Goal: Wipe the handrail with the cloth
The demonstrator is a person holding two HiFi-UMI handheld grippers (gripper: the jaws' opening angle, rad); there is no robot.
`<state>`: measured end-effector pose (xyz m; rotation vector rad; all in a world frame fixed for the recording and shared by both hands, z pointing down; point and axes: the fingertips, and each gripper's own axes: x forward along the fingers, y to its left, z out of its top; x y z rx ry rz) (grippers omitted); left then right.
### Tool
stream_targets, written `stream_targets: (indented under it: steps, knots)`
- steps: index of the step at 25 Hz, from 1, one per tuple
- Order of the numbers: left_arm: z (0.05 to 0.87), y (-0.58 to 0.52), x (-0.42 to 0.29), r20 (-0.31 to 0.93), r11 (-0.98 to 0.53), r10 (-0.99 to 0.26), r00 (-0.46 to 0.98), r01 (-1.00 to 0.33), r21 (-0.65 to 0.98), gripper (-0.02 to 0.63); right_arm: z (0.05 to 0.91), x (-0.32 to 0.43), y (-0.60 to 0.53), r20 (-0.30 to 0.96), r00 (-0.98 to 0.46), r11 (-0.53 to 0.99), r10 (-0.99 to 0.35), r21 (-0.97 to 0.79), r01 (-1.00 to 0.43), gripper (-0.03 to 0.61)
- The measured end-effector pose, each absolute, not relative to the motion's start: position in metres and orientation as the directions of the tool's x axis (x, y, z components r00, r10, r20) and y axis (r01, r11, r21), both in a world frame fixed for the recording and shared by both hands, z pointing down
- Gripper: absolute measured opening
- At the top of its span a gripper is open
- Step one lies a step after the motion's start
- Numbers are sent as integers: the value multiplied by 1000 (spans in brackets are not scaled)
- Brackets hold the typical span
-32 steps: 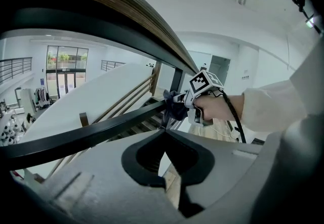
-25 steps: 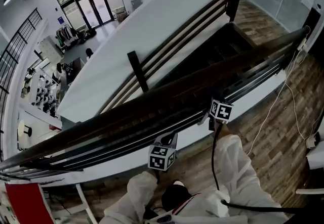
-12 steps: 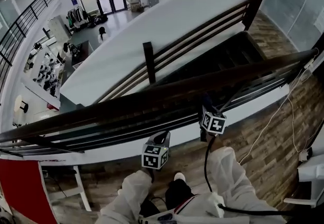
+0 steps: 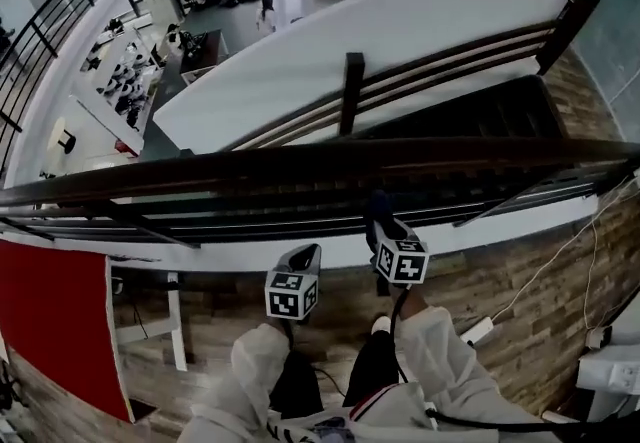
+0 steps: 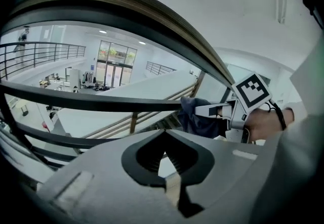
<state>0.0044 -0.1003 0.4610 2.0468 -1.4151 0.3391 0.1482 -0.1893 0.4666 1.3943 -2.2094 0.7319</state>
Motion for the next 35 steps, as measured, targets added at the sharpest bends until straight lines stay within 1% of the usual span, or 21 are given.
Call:
stream_targets:
  steps: [10,13,18,27,32,35]
  knots:
    - [494,0,-225,577,59,-803,148,-944,323,3,519,-102,-101,647,-593,590,-479,-264,-763,81]
    - [508,24,-281,583,138,-809,78,-939,316,3,533,-163,-82,652,-630,645,-423,-272,-714,81]
    - [526,51,-361,587,221,-809,2,-925,308,3,552,-255,-53,663,-660,700,-354,-280,-656,81]
    - [549,69,-455,585,285,-808,-70,-916,283,3,574,-382,-27,651,-709,763,-271,-303,-570,81]
    - [570,59,-468,594,259,-803,-49,-926,273,3,595,-429,-35,633,-731,738,-255,-361,-570,81]
    - [587,49,-488,589,261,-807,-51,-925,278,3,613,-466,-46,624,-741,738,-248,-374,-562,81]
